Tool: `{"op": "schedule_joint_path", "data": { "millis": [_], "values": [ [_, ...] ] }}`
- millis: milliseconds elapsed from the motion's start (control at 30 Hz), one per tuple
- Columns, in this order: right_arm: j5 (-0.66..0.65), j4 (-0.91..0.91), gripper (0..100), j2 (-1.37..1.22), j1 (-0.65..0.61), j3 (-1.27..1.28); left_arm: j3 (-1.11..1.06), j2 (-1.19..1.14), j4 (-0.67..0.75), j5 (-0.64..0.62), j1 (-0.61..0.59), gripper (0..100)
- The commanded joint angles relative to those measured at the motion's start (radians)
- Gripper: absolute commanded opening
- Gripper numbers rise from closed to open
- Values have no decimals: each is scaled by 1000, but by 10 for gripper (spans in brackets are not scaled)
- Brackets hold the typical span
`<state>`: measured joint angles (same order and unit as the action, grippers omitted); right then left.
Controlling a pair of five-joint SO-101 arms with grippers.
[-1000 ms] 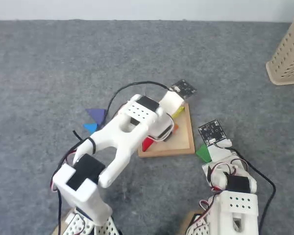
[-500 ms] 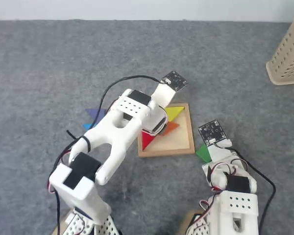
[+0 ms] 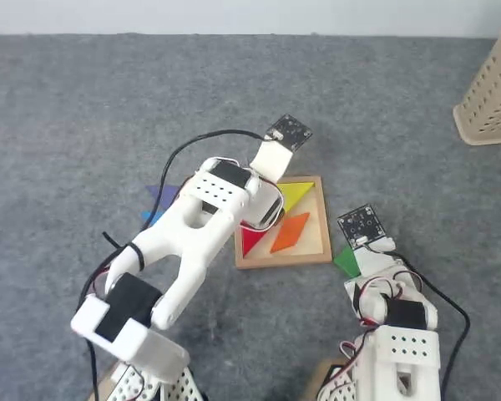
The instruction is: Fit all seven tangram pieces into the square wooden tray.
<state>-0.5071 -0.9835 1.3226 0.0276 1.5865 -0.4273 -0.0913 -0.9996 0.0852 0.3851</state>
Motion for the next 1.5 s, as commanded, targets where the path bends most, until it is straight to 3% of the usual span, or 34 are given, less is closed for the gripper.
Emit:
{"op": "schedule_joint_path", "data": {
  "millis": [0,167,467,700,867,1133,1467],
  "values": [
    [-18,-12,7,27,12,-6,-1,64,58,-12,29,177],
    [-18,-12,7,27,12,-6,-22,48,98,-12,49,177],
    [-18,-12,7,27,12,-5,-22,-17,49,21,54,177],
    [-18,-12,7,27,12,-5,-10,-94,54,29,124,177],
    [-18,-12,7,27,12,-5,96,-186,48,21,124,177],
    [-18,-12,7,27,12,-5,248,-288,34,-97,121,177],
    [-18,-12,7,27,12,-5,371,-365,2,-100,121,177]
  ]
}}
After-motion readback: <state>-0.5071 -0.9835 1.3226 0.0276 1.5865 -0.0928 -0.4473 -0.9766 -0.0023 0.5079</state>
